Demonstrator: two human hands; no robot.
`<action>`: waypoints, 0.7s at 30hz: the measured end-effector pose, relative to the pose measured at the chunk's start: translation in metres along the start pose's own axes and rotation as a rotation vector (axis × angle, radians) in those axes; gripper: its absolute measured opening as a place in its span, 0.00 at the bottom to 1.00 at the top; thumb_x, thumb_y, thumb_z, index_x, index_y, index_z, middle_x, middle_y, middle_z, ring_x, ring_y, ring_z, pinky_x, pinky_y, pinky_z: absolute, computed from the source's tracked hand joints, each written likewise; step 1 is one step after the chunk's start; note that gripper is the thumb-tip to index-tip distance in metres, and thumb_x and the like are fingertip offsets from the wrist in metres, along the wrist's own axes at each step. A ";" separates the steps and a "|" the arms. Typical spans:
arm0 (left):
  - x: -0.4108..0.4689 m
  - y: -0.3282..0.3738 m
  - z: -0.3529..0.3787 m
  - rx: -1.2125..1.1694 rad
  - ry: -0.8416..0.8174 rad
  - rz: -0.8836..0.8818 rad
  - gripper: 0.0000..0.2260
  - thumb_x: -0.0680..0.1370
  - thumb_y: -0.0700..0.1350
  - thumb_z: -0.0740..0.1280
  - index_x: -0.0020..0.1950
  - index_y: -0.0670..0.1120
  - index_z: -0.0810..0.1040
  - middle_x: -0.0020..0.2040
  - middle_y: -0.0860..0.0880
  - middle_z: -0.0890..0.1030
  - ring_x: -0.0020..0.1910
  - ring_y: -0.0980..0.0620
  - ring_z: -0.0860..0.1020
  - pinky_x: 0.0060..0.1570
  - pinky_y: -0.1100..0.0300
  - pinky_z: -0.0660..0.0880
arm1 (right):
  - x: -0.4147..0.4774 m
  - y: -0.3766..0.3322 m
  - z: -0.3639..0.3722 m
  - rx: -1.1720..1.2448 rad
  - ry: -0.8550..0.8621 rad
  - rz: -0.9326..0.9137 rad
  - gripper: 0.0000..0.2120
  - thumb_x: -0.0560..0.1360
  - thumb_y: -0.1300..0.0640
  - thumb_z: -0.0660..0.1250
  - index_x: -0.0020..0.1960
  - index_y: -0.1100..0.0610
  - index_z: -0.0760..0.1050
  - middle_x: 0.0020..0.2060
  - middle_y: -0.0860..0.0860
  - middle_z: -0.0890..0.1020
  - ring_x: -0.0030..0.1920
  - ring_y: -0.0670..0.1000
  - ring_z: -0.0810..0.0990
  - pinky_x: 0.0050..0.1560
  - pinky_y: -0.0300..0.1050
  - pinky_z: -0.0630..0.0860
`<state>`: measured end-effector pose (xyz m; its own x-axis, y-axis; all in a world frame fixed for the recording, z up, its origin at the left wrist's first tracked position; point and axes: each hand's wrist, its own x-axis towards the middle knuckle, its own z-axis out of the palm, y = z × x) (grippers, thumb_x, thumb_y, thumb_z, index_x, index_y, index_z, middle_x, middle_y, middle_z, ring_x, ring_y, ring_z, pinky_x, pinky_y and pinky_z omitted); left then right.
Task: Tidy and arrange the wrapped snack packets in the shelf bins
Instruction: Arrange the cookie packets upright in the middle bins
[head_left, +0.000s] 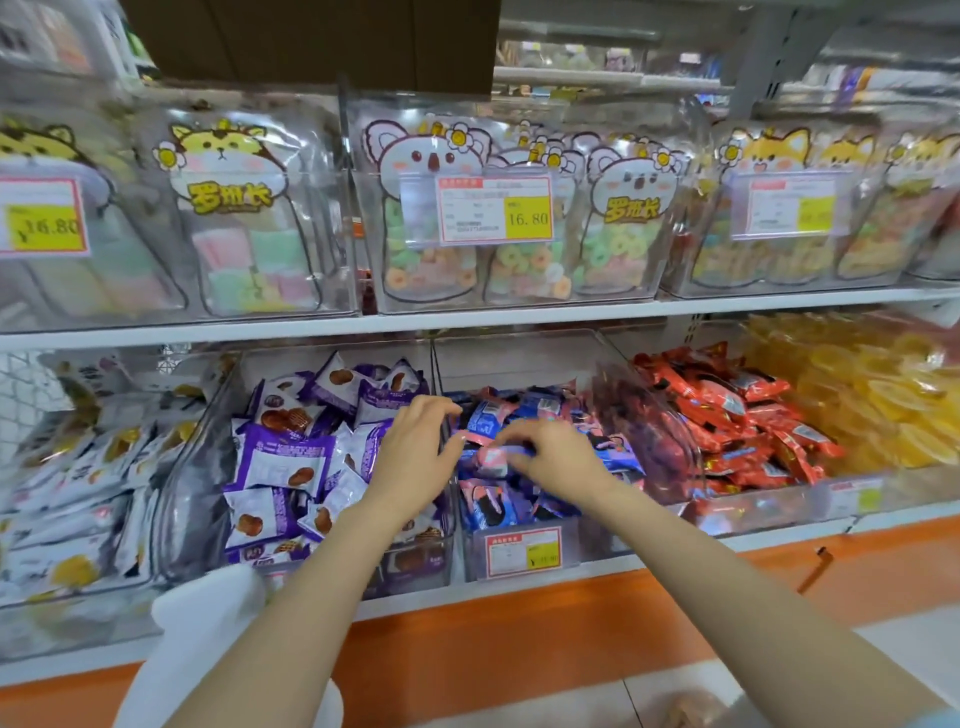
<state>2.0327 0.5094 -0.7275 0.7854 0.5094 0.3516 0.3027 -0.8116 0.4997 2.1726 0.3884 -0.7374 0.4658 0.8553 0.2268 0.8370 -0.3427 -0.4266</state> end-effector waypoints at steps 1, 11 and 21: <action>0.002 0.001 0.001 -0.004 0.011 -0.012 0.15 0.80 0.46 0.61 0.66 0.45 0.70 0.66 0.48 0.69 0.65 0.49 0.66 0.60 0.59 0.63 | 0.003 0.004 -0.008 0.109 0.114 0.069 0.08 0.74 0.60 0.66 0.48 0.50 0.81 0.44 0.50 0.84 0.43 0.53 0.81 0.45 0.46 0.75; 0.025 0.003 0.006 0.042 -0.003 -0.074 0.15 0.78 0.43 0.64 0.64 0.43 0.72 0.65 0.44 0.71 0.65 0.45 0.66 0.61 0.57 0.62 | 0.007 0.015 0.000 0.028 -0.401 -0.110 0.26 0.71 0.48 0.72 0.68 0.46 0.70 0.66 0.46 0.74 0.64 0.47 0.70 0.68 0.45 0.60; 0.030 -0.007 0.000 0.052 -0.070 -0.051 0.17 0.79 0.46 0.63 0.67 0.44 0.70 0.67 0.45 0.69 0.65 0.48 0.68 0.61 0.58 0.65 | 0.027 0.080 -0.053 -0.210 0.087 0.182 0.25 0.72 0.53 0.70 0.68 0.54 0.72 0.63 0.58 0.76 0.63 0.58 0.74 0.60 0.48 0.70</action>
<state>2.0540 0.5303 -0.7208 0.8035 0.5305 0.2701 0.3691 -0.8000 0.4731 2.2677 0.3632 -0.7187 0.6288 0.7390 0.2416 0.7745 -0.5678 -0.2788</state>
